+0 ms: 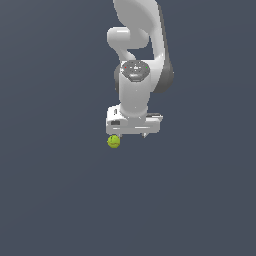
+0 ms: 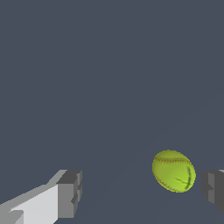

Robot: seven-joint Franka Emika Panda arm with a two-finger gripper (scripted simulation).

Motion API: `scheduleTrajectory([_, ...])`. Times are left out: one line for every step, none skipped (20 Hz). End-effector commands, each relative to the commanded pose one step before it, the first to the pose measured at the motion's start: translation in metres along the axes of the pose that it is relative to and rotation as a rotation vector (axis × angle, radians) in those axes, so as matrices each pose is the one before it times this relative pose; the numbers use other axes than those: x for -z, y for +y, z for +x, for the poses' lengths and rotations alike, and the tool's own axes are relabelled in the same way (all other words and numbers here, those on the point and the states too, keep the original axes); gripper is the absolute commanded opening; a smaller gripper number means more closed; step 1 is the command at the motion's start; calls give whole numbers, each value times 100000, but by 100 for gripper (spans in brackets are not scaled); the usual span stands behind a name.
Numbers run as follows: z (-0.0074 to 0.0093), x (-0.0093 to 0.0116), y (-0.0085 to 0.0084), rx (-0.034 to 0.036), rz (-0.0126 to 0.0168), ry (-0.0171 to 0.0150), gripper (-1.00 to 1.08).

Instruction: Pick up the object and move it to a goal position.

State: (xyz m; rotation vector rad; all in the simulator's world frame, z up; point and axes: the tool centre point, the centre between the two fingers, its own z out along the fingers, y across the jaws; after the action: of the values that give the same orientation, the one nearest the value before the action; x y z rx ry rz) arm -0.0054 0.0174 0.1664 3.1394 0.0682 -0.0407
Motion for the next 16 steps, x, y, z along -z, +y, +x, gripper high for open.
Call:
scheduleTrajectory([0, 0, 1, 0, 0, 0, 100])
scheduleTrajectory([25, 31, -15, -3, 23, 65, 100])
scheduleTrajectory([60, 132, -34, -18, 98, 258, 100])
scheduleTrajectory([105, 195, -62, -28, 145, 384, 100])
scheduleTrajectory([147, 277, -91, -40, 201, 531, 100])
scheduleTrajectory([189, 366, -126, -53, 254, 676, 100])
scheduleTrajectory([218, 415, -162, -61, 272, 726, 100])
scheduleTrajectory([184, 355, -155, -53, 217, 576, 100])
scheduleTrajectory([143, 278, -138, -43, 155, 406, 100])
scheduleTrajectory([100, 192, -113, -31, 93, 239, 100])
scheduleTrajectory([52, 100, -73, -17, 36, 89, 100])
scheduleTrajectory([1, 23, -20, 0, 0, 0, 100])
scheduleTrajectory([-29, -72, 39, 6, -34, -91, 100])
scheduleTrajectory([-56, -117, 87, 22, -37, -87, 100])
scheduleTrajectory([-83, -112, 156, 0, 0, 0, 100])
scheduleTrajectory([-81, -214, 155, 67, -51, -85, 100])
